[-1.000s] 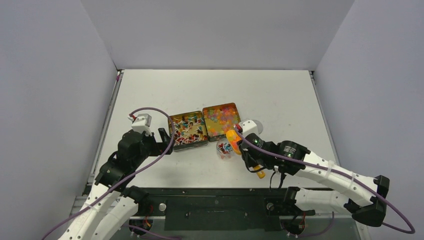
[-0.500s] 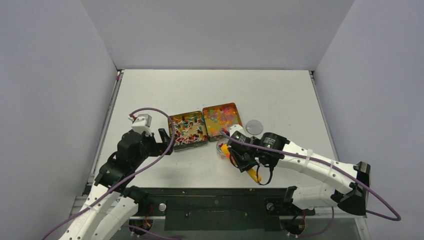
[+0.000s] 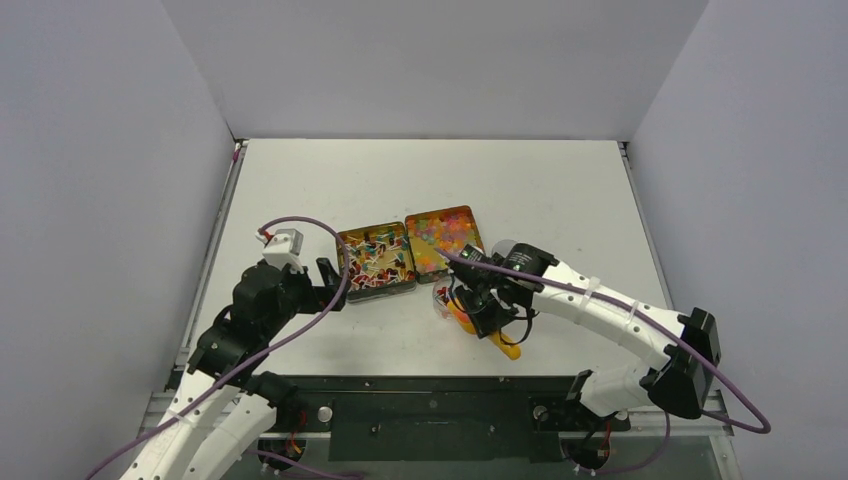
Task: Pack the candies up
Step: Place the fake candies in the packing bottle.
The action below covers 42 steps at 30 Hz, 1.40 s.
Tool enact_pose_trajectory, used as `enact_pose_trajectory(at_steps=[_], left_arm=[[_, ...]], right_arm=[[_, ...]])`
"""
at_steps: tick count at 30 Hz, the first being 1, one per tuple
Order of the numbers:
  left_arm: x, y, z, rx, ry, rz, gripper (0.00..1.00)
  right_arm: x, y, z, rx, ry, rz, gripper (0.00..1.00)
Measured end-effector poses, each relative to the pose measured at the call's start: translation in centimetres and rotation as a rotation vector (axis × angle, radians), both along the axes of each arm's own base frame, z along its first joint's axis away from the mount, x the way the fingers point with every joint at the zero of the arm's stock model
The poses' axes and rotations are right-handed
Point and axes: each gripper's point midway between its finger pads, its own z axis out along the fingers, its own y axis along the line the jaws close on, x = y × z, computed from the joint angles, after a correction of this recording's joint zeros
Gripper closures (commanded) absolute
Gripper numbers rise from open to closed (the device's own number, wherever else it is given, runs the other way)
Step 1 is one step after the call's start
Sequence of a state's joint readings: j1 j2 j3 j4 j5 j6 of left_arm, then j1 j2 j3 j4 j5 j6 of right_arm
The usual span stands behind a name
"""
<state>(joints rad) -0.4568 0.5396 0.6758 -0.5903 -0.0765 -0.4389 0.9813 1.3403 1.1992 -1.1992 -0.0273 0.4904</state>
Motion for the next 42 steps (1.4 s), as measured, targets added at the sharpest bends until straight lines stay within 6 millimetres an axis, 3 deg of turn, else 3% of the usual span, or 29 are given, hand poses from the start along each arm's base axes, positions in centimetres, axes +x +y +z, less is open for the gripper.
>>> enact_pose_trajectory(at_steps=[25,42], left_arm=[[-0.3,0.1,0.8,-0.012,-0.035,-0.005,0.04],[-0.5,0.0,1.0,-0.016,-0.045,-0.013,0.04]], right_arm=[[1.7,0.2,1.3,-0.060,0.176,-0.019,1.00],[2.3,-1.1,2.7,-0.046,0.356,-0.110,1.00]])
